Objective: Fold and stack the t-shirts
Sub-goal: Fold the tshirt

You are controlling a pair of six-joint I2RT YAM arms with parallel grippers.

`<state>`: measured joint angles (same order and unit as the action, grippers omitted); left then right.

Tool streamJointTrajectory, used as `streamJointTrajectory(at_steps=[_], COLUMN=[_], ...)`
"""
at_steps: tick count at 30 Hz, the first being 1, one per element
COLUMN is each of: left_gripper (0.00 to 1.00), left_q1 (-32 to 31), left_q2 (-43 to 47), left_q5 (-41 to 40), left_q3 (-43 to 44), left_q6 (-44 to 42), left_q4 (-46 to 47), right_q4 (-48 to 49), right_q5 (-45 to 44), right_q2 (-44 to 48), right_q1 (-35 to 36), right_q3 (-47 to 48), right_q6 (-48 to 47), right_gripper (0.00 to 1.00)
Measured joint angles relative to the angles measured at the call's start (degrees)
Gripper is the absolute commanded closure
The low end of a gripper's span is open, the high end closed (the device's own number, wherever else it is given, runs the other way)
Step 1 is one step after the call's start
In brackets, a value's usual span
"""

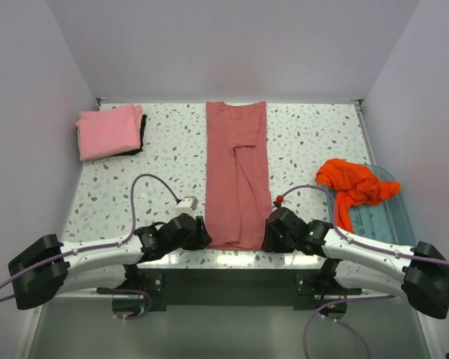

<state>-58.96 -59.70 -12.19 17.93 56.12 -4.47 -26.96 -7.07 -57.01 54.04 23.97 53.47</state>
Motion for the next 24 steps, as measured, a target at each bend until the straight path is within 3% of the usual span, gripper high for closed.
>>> streamJointTrajectory(at_steps=[4,19,24], left_gripper=[0.61,0.61,0.83], left_q1=[-0.1,-0.1,-0.1], left_q2=[-0.7,-1.1,-1.2], left_q5=[-0.1,1.6,2.5], left_q3=[0.0,-1.1,-2.2], left_q6=[0.3,0.4,0.8], left_q4=[0.2,3.3,5.0], right_q4=[0.7,2.5,3.0], right_q5=[0.0,-0.7,-0.8], right_q2=[-1.0,-3.4,-3.7], right_q1=[0.1,0.6,0.7], right_q3=[0.3,1.0,1.0], right_q6=[0.2,0.2,0.2], right_gripper=[0.59,0.63,0.7])
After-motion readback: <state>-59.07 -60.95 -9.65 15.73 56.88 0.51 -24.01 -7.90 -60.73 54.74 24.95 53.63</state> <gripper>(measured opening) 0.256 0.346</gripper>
